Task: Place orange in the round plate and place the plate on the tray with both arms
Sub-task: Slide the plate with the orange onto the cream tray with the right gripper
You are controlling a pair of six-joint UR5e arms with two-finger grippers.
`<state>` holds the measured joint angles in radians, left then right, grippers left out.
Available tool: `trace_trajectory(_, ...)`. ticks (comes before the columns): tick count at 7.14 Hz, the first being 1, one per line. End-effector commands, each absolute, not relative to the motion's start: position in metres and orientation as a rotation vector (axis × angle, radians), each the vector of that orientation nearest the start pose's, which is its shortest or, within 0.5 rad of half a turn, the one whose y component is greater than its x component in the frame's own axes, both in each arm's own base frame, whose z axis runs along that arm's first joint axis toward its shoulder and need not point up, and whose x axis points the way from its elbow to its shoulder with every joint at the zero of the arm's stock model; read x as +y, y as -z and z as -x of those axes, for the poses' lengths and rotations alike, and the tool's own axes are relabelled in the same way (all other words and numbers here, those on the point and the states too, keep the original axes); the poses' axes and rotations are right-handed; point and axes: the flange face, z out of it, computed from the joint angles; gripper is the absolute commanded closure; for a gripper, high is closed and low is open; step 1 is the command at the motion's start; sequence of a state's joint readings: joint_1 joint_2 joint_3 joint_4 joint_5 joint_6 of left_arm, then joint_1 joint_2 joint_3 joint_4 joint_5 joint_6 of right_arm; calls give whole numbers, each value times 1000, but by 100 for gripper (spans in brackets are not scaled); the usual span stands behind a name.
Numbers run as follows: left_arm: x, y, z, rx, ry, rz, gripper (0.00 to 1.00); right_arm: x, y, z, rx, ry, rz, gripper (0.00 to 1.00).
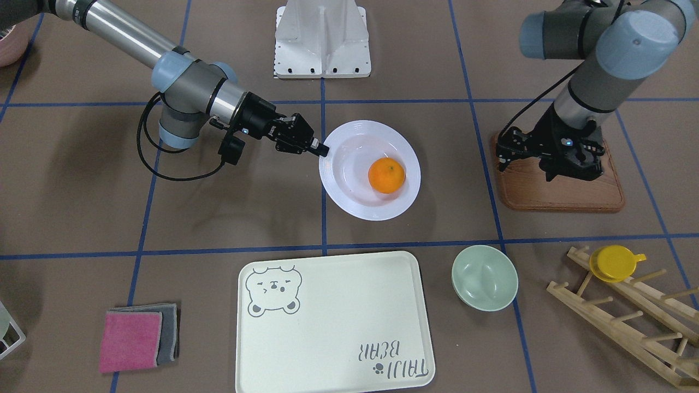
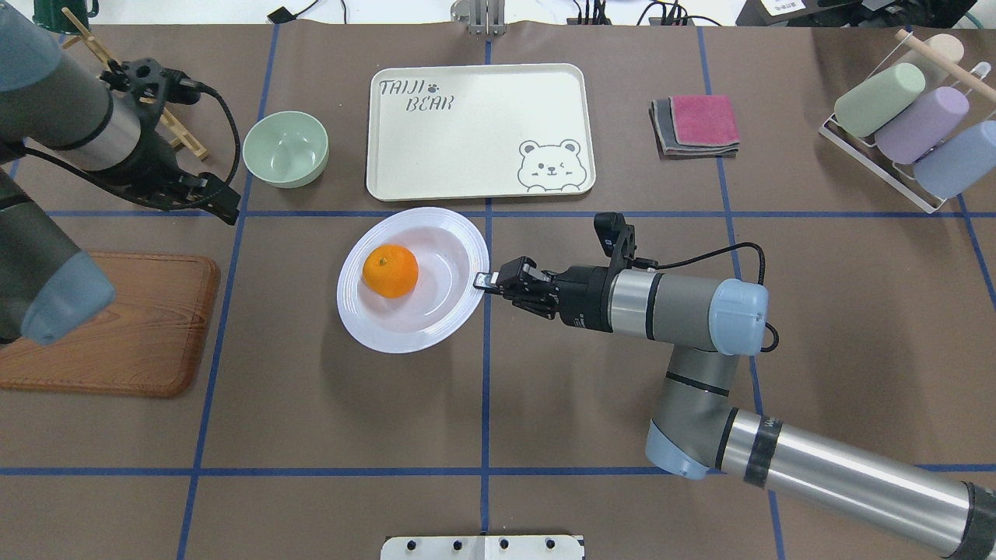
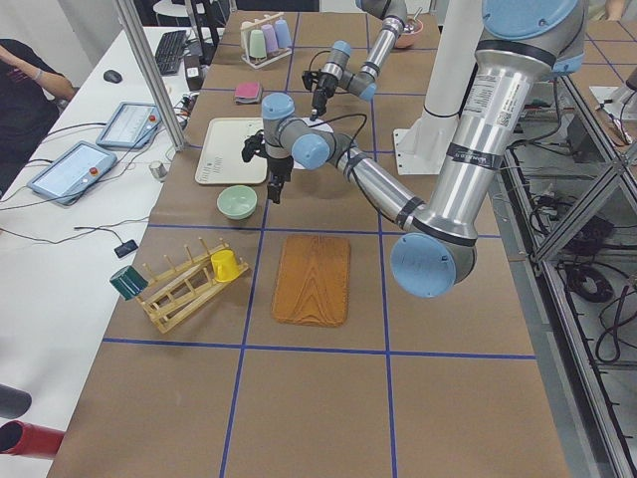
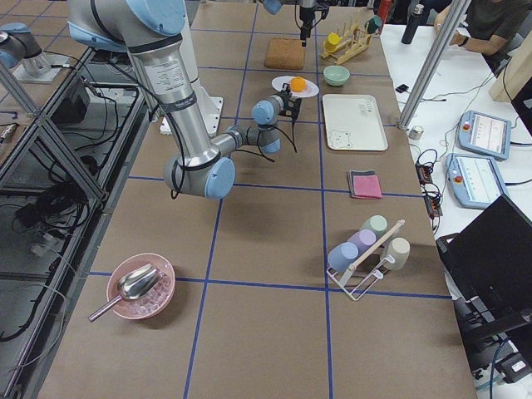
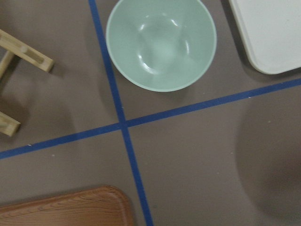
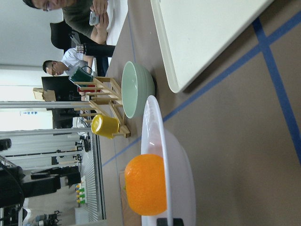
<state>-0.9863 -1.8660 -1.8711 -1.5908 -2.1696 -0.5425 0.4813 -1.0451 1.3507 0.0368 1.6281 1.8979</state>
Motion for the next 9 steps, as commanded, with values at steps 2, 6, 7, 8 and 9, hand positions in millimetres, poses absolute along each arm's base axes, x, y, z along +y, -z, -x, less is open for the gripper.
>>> trace_trajectory(2,-532,-389,-209,770,-261,-226,2,-483,-265,509,-1870,-690,-226,99)
trace_trajectory(6,-534,-390,-205,768,-255,-228,3,-536,-273,529,-1729,-911,-318,99)
trace_trajectory(7,-534,-390,-205,768,-255,-228,3,-542,-282,531,-1706,-959,-339,99)
trace_trajectory(8,-534,-391,-205,768,-254,-227,3,-546,-280,536,-1657,-979,-351,99)
trace_trajectory(9,-534,-391,-205,768,-254,-227,3,-550,-279,543,-1598,-1003,-368,96)
